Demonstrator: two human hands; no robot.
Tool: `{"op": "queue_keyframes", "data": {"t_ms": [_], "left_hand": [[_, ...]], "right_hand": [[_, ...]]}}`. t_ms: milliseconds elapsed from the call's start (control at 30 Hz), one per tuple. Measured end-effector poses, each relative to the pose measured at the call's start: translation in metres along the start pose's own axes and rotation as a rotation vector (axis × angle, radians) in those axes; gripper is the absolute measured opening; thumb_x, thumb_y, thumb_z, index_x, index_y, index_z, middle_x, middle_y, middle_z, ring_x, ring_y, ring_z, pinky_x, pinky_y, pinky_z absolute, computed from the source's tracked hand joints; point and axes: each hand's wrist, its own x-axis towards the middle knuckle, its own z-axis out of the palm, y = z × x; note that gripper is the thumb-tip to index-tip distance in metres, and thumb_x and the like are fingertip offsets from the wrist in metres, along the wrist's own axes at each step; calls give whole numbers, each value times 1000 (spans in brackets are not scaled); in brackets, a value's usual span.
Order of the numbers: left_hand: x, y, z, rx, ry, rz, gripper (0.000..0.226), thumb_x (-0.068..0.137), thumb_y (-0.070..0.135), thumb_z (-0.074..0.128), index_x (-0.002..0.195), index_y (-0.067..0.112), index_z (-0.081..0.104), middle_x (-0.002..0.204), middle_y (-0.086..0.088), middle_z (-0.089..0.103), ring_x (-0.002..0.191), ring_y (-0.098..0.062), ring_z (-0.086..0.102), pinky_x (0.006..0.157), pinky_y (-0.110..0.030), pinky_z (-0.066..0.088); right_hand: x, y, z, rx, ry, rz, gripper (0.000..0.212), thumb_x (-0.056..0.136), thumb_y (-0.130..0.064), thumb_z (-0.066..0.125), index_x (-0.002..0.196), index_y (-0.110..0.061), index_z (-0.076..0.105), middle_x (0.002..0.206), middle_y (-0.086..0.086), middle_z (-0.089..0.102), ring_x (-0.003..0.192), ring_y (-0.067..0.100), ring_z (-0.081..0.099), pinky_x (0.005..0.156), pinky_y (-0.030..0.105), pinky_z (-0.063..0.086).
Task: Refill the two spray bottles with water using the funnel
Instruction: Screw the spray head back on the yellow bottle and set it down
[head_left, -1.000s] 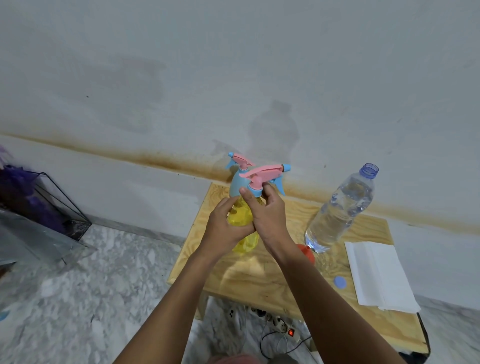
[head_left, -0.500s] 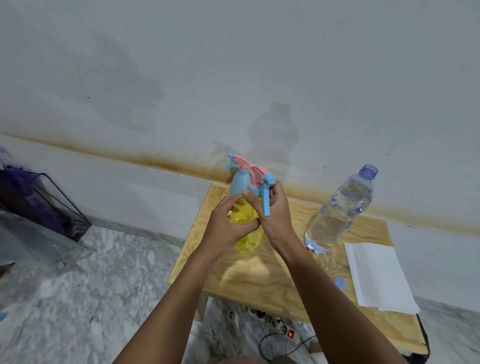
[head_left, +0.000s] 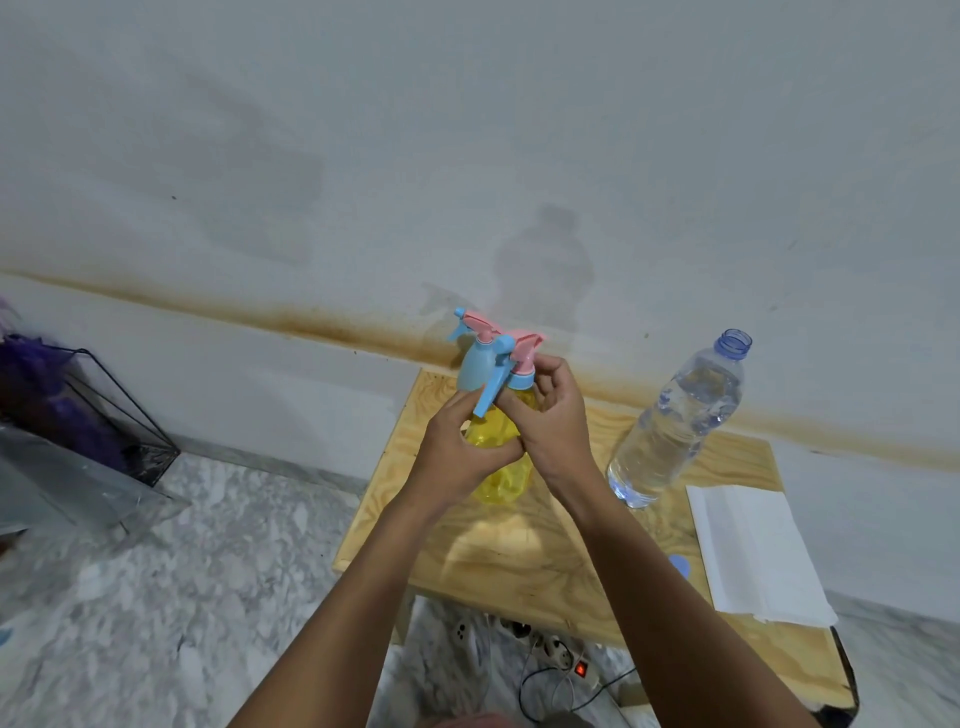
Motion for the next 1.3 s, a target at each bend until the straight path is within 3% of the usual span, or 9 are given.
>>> {"op": "queue_keyframes", "data": {"t_ms": [100, 200, 300, 433, 500, 733, 967, 1133, 1300], "left_hand": [[1, 1, -4, 18, 18, -15, 46, 73, 26, 86, 113, 37, 65, 105, 8, 66, 99, -7, 60, 78, -11, 46], [3, 1, -5, 25, 4, -45, 48, 70, 34, 87, 114, 35, 66, 107, 7, 67, 99, -6, 61, 79, -14, 48], [6, 0, -4, 30, -5, -39, 52, 71, 35, 85, 119, 36, 66, 110, 14, 68, 105, -7, 61, 84, -20, 48], [7, 1, -6, 31, -35, -33, 49, 71, 34, 86, 117, 35, 68, 110, 15, 68, 102, -7, 62, 86, -24, 51], [6, 3, -7, 29, -51, -20, 47, 72, 32, 86, 116, 33, 69, 108, 14, 69, 97, -5, 62, 84, -21, 50], [3, 9, -5, 41, -45, 8, 43, 76, 21, 83, 116, 29, 67, 95, 11, 65, 85, 2, 56, 76, -10, 43], [8, 0, -24, 37, -292, -70, 48, 67, 43, 85, 112, 36, 71, 104, 13, 70, 103, -15, 62, 96, -45, 53], [9, -8, -14, 91, -206, -83, 61, 65, 55, 82, 120, 37, 66, 110, 12, 69, 104, -14, 63, 96, -47, 53], [4, -14, -9, 51, -215, -116, 68, 68, 54, 82, 130, 37, 61, 117, 11, 71, 111, -15, 64, 100, -46, 51]], "right_hand": [[0, -2, -8, 41, -102, 9, 42, 88, -18, 69, 129, -12, 61, 126, 5, 68, 120, 18, 62, 101, 30, 51], [-2, -4, -9, 55, -34, 18, 23, 91, -14, 69, 114, -8, 69, 111, 6, 73, 105, 16, 68, 89, 27, 53], [0, -4, -4, 78, 49, 26, 24, 84, -9, 77, 102, -7, 62, 109, 12, 70, 102, 16, 67, 87, 29, 52], [6, -11, -9, 16, -148, 11, 30, 91, -20, 68, 120, -19, 62, 122, -1, 67, 115, 11, 62, 99, 28, 50], [9, -16, -13, -20, -215, 8, 20, 97, -16, 61, 117, -15, 67, 110, 0, 70, 102, 7, 64, 91, 24, 51], [1, -15, 1, -292, -2, -155, 10, 93, -25, 68, 102, -25, 70, 95, -12, 74, 93, 4, 67, 82, 18, 49], [10, -30, -25, -123, -380, 88, 26, 87, -31, 65, 103, -13, 76, 114, 0, 73, 110, 10, 67, 95, 26, 53], [9, -19, -16, -176, -201, 16, 12, 93, -22, 68, 92, -18, 78, 97, 11, 75, 91, 17, 67, 86, 37, 51], [3, -8, -13, -263, -70, -7, 38, 85, -52, 66, 91, -15, 77, 92, 16, 72, 90, 36, 65, 82, 50, 51]]}}
